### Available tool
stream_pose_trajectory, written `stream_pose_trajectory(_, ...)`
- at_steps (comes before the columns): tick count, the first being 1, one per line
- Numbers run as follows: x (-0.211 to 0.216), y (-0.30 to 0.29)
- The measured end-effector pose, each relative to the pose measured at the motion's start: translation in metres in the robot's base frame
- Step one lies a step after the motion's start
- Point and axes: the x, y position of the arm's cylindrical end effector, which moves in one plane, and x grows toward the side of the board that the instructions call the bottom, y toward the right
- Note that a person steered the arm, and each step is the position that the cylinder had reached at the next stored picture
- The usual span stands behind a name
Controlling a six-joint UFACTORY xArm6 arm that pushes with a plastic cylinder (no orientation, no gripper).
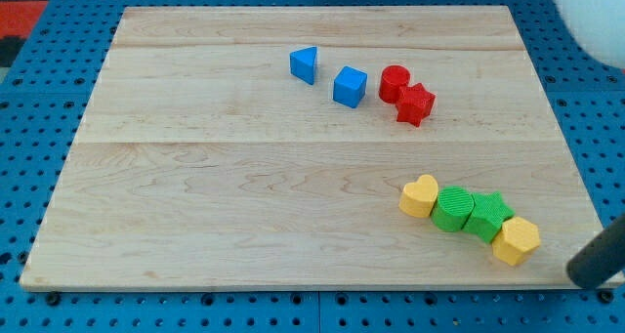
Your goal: Push green circle slightly up
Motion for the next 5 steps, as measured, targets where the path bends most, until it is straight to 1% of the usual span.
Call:
stream_pose_trajectory(1, 0.001, -0.091)
stream_pose_trajectory(2, 0.001, -0.167)
stream_pose_trajectory(3, 0.0, -0.185)
stream_pose_trajectory(5, -0.005, -0.262)
